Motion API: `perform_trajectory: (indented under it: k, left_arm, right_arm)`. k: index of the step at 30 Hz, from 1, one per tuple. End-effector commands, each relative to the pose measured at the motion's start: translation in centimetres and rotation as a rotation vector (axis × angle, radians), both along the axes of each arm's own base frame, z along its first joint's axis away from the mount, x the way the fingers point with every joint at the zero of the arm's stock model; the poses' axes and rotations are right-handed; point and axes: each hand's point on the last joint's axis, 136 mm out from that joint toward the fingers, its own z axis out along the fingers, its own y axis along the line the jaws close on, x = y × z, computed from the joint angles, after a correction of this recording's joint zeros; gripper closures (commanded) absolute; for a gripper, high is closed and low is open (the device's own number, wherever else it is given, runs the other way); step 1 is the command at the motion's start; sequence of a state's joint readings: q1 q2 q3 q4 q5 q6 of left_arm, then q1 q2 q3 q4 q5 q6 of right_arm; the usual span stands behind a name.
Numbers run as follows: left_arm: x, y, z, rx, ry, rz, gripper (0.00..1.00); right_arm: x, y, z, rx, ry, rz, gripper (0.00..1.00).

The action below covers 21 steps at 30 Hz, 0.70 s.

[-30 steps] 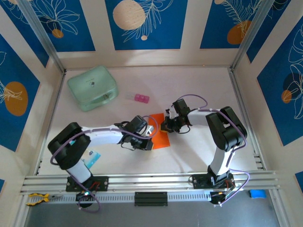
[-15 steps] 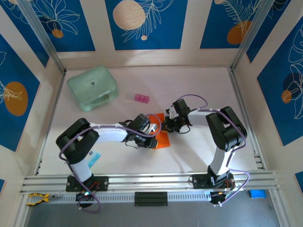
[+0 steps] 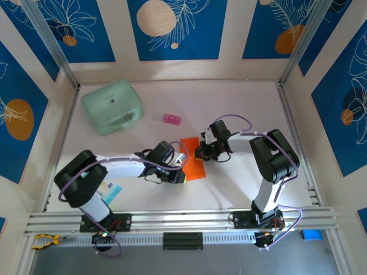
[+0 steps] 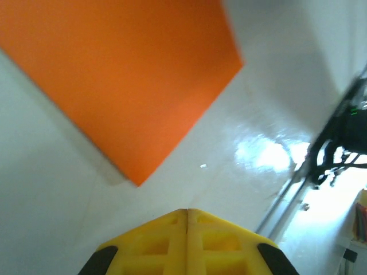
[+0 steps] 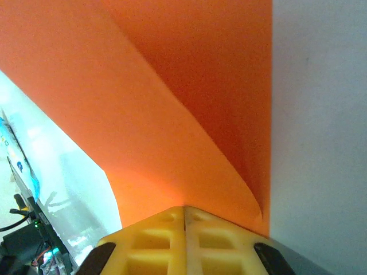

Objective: Fold a paper plane with a square sheet of paper (pick it up from the middle)
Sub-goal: First fold the square sheet of paper in half at the center of the table.

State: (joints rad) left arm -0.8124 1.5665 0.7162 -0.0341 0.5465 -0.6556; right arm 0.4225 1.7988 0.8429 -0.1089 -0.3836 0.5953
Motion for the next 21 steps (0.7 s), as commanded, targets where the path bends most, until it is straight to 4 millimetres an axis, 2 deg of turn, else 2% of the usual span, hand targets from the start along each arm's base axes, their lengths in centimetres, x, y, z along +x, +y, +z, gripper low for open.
perform_trajectory:
  k: [1,6,9,12,21]
  left_arm:
    - [3.6,0.2,3.0,-0.086,-0.049,0.079,0.98]
    - [9.6,0.4,3.6,-0.181,-0.001,0.198,0.98]
    - [12.0,-0.4,3.2,-0.199,0.01,0.206,0.98]
    - [12.9,-1.4,2.3,-0.207,0.031,0.193,0.98]
    - [13.4,-1.4,-0.5,-0.142,0.033,0.166,0.98]
  right_arm:
    - [-4.0,-3.6,-4.6,-0.192,0.167,-0.027,1.0]
    - [-4.0,-3.4,-4.6,-0.19,0.169,-0.021,1.0]
    - [-4.0,-3.6,-4.6,-0.2,0.17,-0.025,1.0]
    - [-4.1,-3.7,-4.6,-0.204,0.172,-0.027,1.0]
    - [-4.3,-3.7,-4.8,-0.212,0.18,-0.027,1.0]
